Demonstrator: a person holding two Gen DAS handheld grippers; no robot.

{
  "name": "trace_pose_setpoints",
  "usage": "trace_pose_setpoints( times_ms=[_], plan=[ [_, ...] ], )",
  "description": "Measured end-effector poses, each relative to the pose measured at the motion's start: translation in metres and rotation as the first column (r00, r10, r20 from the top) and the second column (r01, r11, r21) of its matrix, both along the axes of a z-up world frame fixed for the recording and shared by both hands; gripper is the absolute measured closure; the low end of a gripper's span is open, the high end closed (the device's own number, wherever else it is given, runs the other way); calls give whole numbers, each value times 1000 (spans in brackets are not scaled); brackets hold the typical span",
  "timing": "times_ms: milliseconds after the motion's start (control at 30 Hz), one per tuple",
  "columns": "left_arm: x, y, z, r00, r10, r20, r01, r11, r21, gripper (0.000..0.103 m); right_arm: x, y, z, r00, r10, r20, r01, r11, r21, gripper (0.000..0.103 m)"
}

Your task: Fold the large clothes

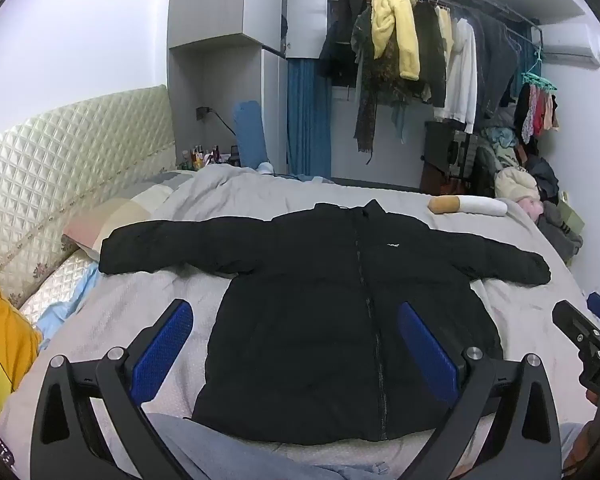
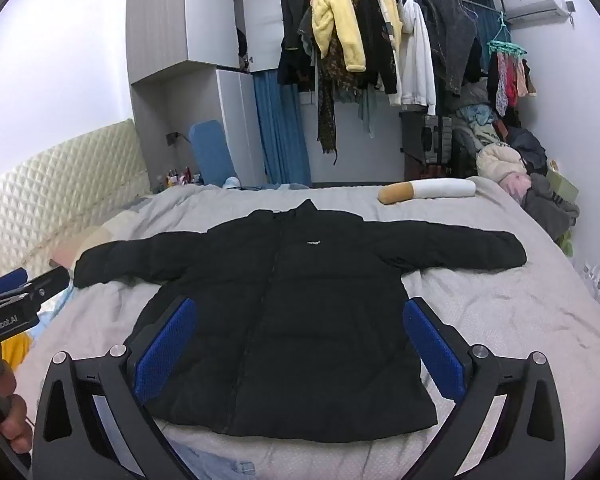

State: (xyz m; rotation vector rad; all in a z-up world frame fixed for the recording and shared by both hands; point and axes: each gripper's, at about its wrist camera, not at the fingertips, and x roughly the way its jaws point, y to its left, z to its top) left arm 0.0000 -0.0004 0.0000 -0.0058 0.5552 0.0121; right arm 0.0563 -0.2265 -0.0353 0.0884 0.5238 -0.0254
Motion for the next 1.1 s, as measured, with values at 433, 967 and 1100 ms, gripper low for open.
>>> trace_pose_setpoints(
  times_ms=[433, 967, 1100],
  plan=[
    [3, 3, -4, 1000, -6, -12, 6, 1000, -26, 0, -6, 4, 4, 999, 15, 43, -14, 999, -29, 0],
    [11, -4, -13, 999, -22, -43, 21, 1000, -22, 0, 1, 3, 5, 1000, 10, 18, -10, 999, -36, 0],
    [11, -3, -14, 999, -23, -46, 22, 999, -25, 0, 1, 4, 6, 1000, 6, 18, -5, 999, -33, 0]
  ],
)
